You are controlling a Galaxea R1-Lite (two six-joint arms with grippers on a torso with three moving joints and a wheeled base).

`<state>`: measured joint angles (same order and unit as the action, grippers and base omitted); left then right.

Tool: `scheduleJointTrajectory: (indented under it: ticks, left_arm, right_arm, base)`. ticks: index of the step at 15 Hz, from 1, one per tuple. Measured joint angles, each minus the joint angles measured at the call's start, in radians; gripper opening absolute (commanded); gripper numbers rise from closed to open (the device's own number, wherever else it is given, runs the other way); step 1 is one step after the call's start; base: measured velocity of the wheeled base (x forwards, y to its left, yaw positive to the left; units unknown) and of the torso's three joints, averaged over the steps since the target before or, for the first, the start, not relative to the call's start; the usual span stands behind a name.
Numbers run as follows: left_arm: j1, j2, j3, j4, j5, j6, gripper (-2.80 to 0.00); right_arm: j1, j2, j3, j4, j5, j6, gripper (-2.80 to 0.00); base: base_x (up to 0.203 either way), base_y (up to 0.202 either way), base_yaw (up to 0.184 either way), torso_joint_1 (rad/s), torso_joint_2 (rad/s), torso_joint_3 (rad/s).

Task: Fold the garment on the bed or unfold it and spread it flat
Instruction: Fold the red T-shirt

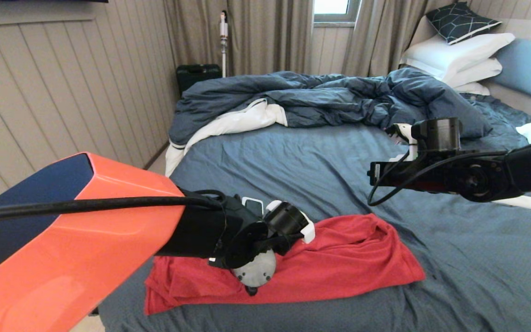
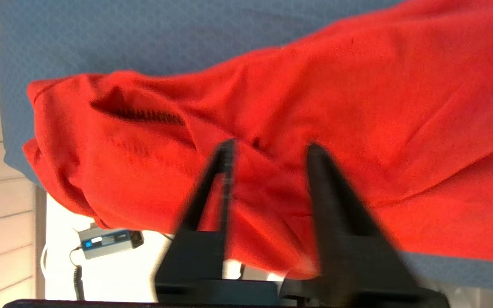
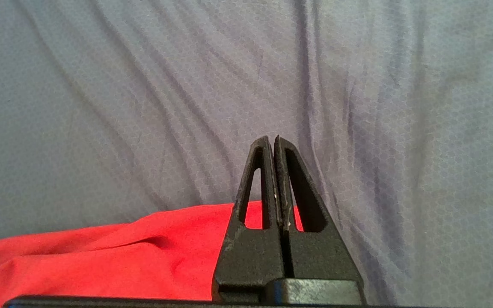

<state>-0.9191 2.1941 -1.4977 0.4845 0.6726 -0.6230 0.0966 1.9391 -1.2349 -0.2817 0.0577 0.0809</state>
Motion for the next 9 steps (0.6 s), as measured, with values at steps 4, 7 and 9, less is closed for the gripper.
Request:
scheduleJointTrajectory:
  ticks: [4, 7, 9]
  left_arm:
    - [0.013, -0.031, -0.019, -0.001, 0.002, 0.001, 0.0]
    - [0.093, -0.034, -0.039, 0.005, 0.0, 0.01, 0.0]
    - [0.12, -0.022, -0.035, 0.006, -0.005, 0.014, -2.8]
  right_arm:
    - [0.0, 0.001, 0.0, 0.0, 0.0, 0.0, -2.8]
    - [0.001, 0.001, 0.0, 0.0, 0.0, 0.0, -2.8]
    - [0.002, 0.001, 0.0, -0.001, 0.0, 0.0, -2.8]
  base:
    - [0.0, 0.0, 0.0, 0.0, 0.0, 0.0]
    - [0.0, 0.0, 0.0, 0.0, 0.0, 0.0]
    - [0.0, 0.0, 0.0, 0.0, 0.0, 0.0]
